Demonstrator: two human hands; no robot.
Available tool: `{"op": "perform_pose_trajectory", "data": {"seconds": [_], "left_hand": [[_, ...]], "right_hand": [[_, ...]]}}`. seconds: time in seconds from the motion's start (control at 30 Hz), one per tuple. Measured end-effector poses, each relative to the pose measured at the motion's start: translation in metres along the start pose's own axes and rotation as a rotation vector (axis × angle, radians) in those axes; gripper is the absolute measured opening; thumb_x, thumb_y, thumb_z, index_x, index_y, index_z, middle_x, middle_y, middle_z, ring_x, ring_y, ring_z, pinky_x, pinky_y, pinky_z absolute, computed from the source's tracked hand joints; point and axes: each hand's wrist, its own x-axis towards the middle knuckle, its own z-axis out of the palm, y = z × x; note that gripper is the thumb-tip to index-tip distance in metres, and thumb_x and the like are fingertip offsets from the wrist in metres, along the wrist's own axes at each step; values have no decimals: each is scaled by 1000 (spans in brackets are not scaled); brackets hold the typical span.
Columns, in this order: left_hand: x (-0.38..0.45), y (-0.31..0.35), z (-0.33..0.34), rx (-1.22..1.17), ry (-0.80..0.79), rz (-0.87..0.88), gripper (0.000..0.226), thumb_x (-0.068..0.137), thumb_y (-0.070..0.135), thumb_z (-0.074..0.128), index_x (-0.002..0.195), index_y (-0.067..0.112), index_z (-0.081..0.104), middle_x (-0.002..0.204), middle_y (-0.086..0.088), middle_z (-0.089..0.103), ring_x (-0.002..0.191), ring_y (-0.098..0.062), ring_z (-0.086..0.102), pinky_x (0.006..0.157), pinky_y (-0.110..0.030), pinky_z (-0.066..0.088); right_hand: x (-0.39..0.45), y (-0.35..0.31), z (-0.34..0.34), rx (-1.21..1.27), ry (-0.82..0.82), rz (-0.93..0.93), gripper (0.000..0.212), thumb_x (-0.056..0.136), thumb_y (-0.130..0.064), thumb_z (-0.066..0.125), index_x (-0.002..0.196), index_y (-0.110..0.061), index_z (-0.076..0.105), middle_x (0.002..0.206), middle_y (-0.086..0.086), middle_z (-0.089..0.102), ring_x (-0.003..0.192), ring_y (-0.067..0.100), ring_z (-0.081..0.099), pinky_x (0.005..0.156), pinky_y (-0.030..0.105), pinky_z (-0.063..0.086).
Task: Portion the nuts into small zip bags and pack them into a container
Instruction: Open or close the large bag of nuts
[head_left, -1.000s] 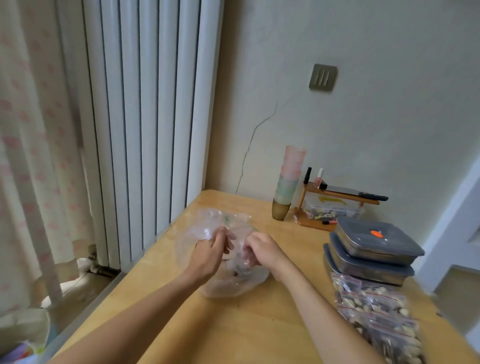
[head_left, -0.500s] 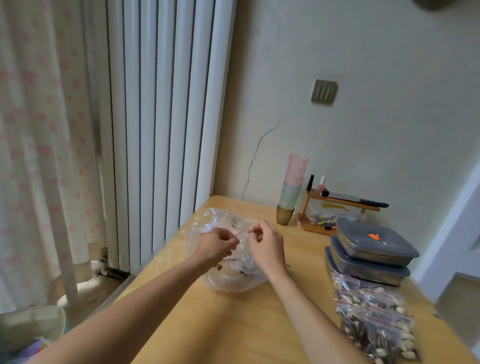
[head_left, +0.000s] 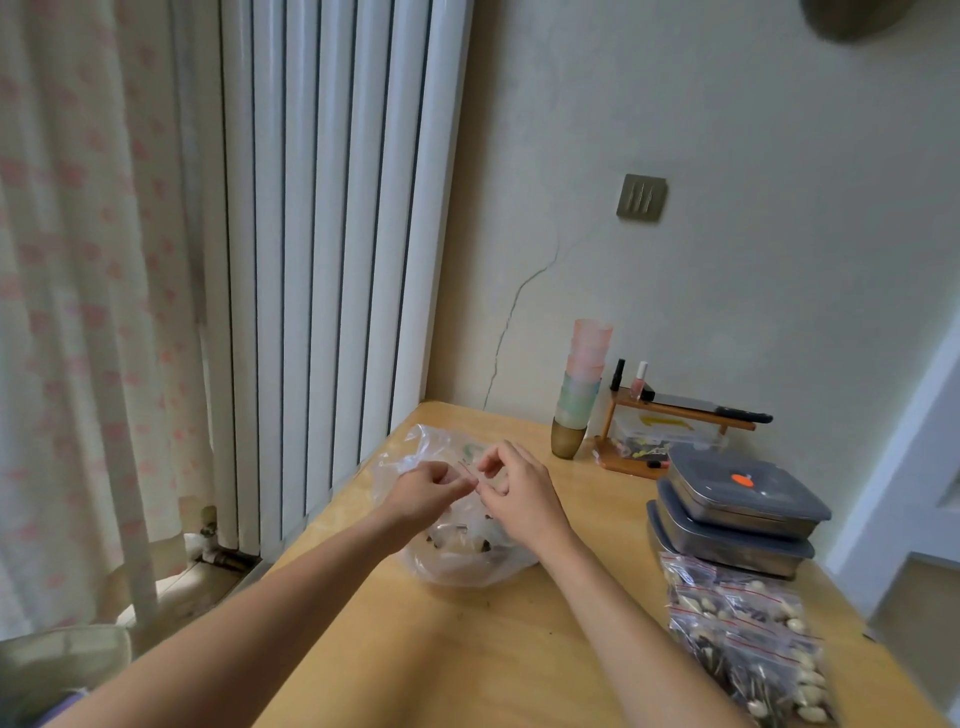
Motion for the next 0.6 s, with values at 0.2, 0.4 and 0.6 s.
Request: {"op": "perform_pose_trajectory", "data": {"seconds": [0.2, 0.4, 0.6], "left_hand": [[2, -8, -6, -13, -63, 38, 37, 83, 44, 80, 77, 17, 55, 79, -3, 59, 77, -15, 54, 70, -30, 45], [4, -10, -7, 18, -59, 45, 34, 78, 38, 86, 80, 17, 60, 76, 2, 58, 74, -13, 54, 69, -26, 43], [0, -8, -1, 180, -38, 121, 36, 80, 31, 85, 84, 15, 53, 68, 6, 48, 57, -9, 42, 48, -14, 33]], "right_hand": [[-2, 0, -3, 223, -158, 184, 15, 91, -11, 71, 104, -18, 66, 101, -3, 69, 56, 19, 62, 52, 21, 46], [-3, 5, -5, 274, -214, 233, 14, 85, -10, 75, 85, -23, 68, 76, -8, 69, 54, 14, 56, 57, 25, 46], [-3, 1, -7, 353, -356, 333, 17, 92, -15, 58, 100, -22, 72, 70, -3, 68, 60, 18, 64, 62, 28, 52]]}}
